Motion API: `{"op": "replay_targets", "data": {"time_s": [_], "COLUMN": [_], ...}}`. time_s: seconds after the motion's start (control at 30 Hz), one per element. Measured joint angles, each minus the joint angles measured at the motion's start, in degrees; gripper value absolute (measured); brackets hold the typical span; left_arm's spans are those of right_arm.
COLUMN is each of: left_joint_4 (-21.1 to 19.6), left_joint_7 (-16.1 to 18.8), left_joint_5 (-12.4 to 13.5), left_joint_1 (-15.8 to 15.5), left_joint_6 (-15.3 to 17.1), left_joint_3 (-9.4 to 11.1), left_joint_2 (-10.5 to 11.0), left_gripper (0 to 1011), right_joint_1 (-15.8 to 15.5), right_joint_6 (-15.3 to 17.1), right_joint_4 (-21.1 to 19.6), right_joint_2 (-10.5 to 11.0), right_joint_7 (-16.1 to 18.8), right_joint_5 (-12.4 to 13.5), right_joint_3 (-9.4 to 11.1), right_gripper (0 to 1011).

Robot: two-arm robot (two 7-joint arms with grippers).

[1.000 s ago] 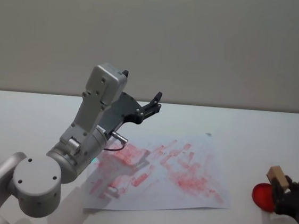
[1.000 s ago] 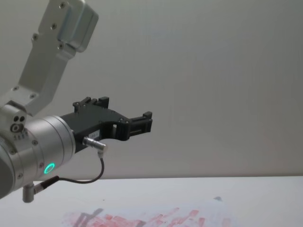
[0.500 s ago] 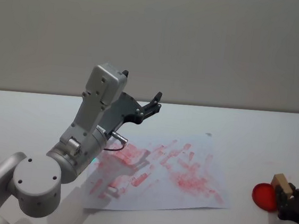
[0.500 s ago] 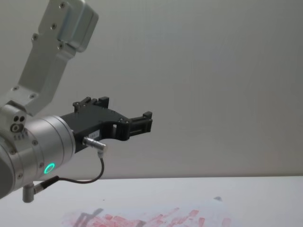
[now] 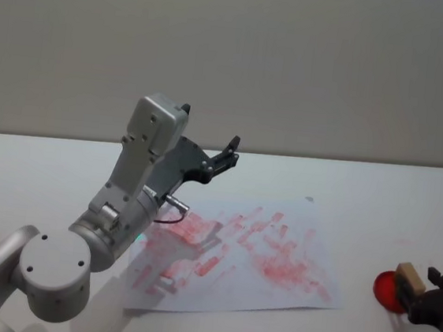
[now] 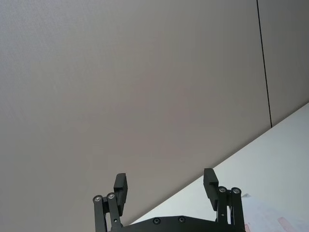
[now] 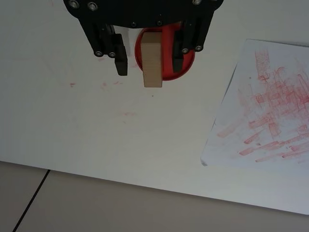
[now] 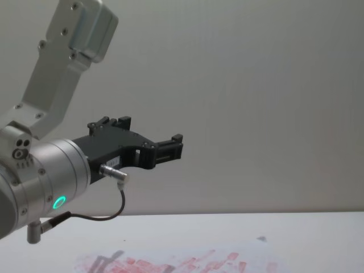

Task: Use the one hand to pick up the stamp and affix it onto the A4 paper.

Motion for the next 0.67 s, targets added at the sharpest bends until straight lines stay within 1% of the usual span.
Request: {"op": "replay_targets", "data": {"time_s": [0.1,0.13,0.17,0.23,0.27,0.3,0.33,0.37,0.47,0.5,0.57,0.67], "left_joint_4": [0.00,0.00,0.00,0.00,0.00,0.00,0.00,0.00,0.00,0.00,0.00,0.00], "left_joint_7": [0.00,0.00,0.00,0.00,0.00,0.00,0.00,0.00,0.00,0.00,0.00,0.00], "left_joint_5": [0.00,0.00,0.00,0.00,0.00,0.00,0.00,0.00,0.00,0.00,0.00,0.00], "left_joint_1": [0.00,0.00,0.00,0.00,0.00,0.00,0.00,0.00,0.00,0.00,0.00,0.00], "left_joint_6": [0.00,0.00,0.00,0.00,0.00,0.00,0.00,0.00,0.00,0.00,0.00,0.00], "left_joint_3": [0.00,0.00,0.00,0.00,0.00,0.00,0.00,0.00,0.00,0.00,0.00,0.00], "left_joint_2": [0.00,0.00,0.00,0.00,0.00,0.00,0.00,0.00,0.00,0.00,0.00,0.00], "left_gripper": [1001,1001,1001,1001,1001,1001,1001,1001,1001,1001,1001,1001], "right_joint_1": [0.16,0.20,0.27,0.31,0.35,0.38,0.40,0.43,0.49,0.50,0.54,0.58], "right_joint_6": [0.07,0.09,0.12,0.14,0.16,0.17,0.18,0.18,0.21,0.21,0.23,0.25], "right_joint_4": [0.15,0.18,0.23,0.29,0.34,0.36,0.38,0.40,0.46,0.48,0.52,0.56], "right_joint_2": [-0.05,-0.06,-0.08,-0.10,-0.12,-0.12,-0.13,-0.13,-0.14,-0.15,-0.16,-0.17], "right_joint_7": [0.19,0.23,0.28,0.34,0.40,0.43,0.46,0.49,0.57,0.59,0.62,0.67], "right_joint_5": [-0.13,-0.17,-0.23,-0.28,-0.33,-0.36,-0.38,-0.40,-0.46,-0.47,-0.49,-0.53], "right_joint_3": [-0.02,-0.03,-0.03,-0.04,-0.05,-0.06,-0.06,-0.07,-0.09,-0.09,-0.10,-0.10], "right_gripper": [622,640,705,735,780,780,834,853,951,951,1001,1001]}}
